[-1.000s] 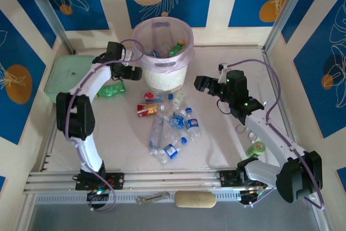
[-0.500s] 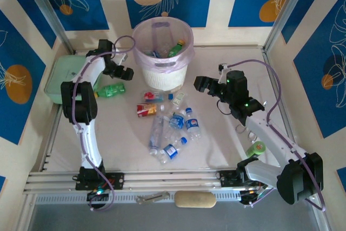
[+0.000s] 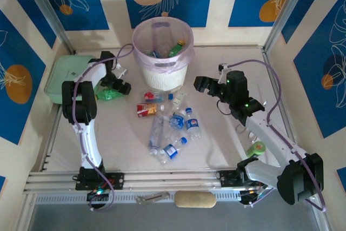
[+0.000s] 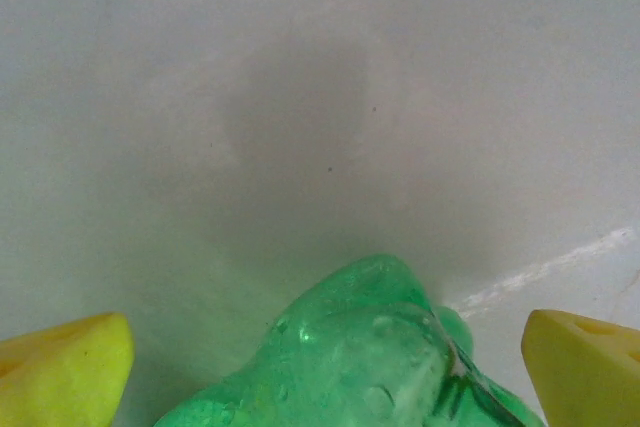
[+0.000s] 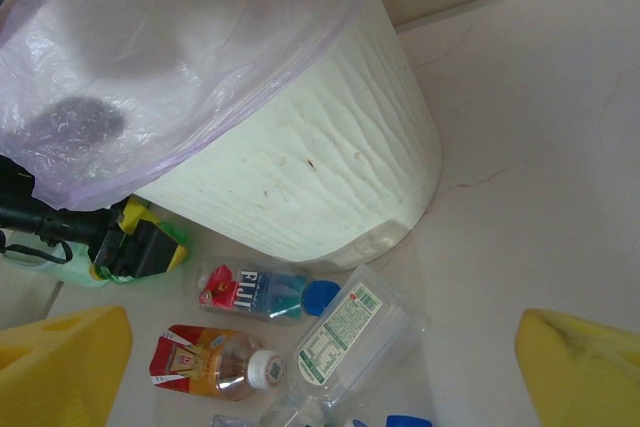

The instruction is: Put the plastic bottles in the bin

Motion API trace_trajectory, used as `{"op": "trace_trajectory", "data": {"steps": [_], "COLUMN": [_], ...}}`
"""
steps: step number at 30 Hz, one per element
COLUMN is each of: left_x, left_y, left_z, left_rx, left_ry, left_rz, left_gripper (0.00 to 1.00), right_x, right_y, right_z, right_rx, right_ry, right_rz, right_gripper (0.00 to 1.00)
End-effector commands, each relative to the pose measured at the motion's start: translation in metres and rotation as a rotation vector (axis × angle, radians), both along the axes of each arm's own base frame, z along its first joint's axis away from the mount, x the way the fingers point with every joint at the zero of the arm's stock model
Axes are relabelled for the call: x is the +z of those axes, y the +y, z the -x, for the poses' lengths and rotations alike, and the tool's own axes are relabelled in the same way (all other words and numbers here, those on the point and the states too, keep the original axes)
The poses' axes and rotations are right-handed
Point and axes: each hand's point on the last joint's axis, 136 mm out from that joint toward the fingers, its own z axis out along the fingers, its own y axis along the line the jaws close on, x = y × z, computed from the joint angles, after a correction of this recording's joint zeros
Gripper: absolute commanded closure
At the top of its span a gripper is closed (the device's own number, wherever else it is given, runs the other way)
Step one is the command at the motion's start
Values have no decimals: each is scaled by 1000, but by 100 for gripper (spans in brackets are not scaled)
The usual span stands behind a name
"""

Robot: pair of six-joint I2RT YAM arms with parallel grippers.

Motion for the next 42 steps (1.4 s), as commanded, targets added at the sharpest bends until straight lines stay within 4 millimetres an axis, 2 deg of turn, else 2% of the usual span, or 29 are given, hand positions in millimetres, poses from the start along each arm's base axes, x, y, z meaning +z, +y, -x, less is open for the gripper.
{"op": "trace_trajectory", "data": {"steps": [1, 10, 18, 24, 35, 39, 42], "left_x": [-8, 10, -3, -8, -9, 1, 14], "left_y": [9, 29, 34, 37, 32, 28, 28], "left_z": [14, 44, 74, 83, 84, 79, 76], "left_rx": [17, 101, 174, 176, 175, 169, 179], "left_ry": [47, 47, 172, 163, 161, 126, 86], "left_rz": [-39, -137, -177, -196, -192, -184, -183], "left_gripper": [1, 0, 1, 1, 21, 34, 37], "right_x": [5, 3, 4, 4, 1, 0, 2], "right_y": [-2, 5, 10, 6, 5, 3, 4], "right_z": [3, -1, -1, 1, 2, 2, 2], "right_rx": [-12, 4, 17, 2, -3, -8, -3], "right_ry": [-12, -5, -8, -17, -8, -5, -10], "right_rz": [-6, -16, -20, -10, -7, -5, -8], "right_gripper": [1, 1, 1, 1, 1, 1, 1]}}
